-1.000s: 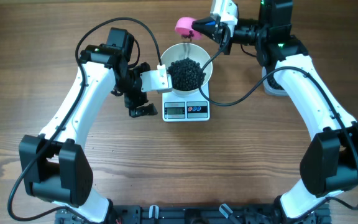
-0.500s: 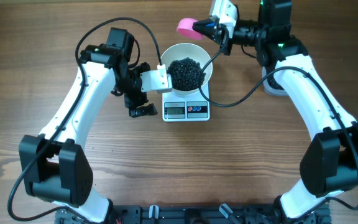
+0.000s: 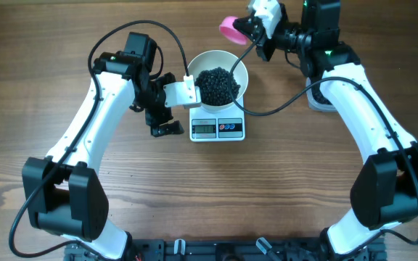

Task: Scoop item into bowl and weigh 150g on scale
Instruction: 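Raise the empty scoop with the right gripper and carry it to the tub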

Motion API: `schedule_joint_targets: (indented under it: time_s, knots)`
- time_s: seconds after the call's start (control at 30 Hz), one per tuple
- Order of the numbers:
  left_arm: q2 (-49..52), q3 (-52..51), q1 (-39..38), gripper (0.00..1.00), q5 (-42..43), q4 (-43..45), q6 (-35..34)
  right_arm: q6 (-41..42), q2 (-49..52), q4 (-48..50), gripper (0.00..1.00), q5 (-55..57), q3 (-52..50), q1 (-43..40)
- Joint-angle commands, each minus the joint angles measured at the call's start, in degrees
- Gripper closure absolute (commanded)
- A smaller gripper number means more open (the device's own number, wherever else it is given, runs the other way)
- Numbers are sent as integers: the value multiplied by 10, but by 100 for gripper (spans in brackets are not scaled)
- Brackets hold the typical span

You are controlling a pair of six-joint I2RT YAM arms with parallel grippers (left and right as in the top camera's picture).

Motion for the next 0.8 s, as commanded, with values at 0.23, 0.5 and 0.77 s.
schedule_joint_targets:
  time_s: [0.23,0.5,0.77]
  knots:
    - [2,-4,-2,0,14,0,11,83,-15,-12,96,80,1,-6]
    - [2,-4,-2,0,14,0,11,332,-15,26,96,198,1,-8]
    - [2,-4,-2,0,14,0,11,661,-37,89,96,204,3,-82]
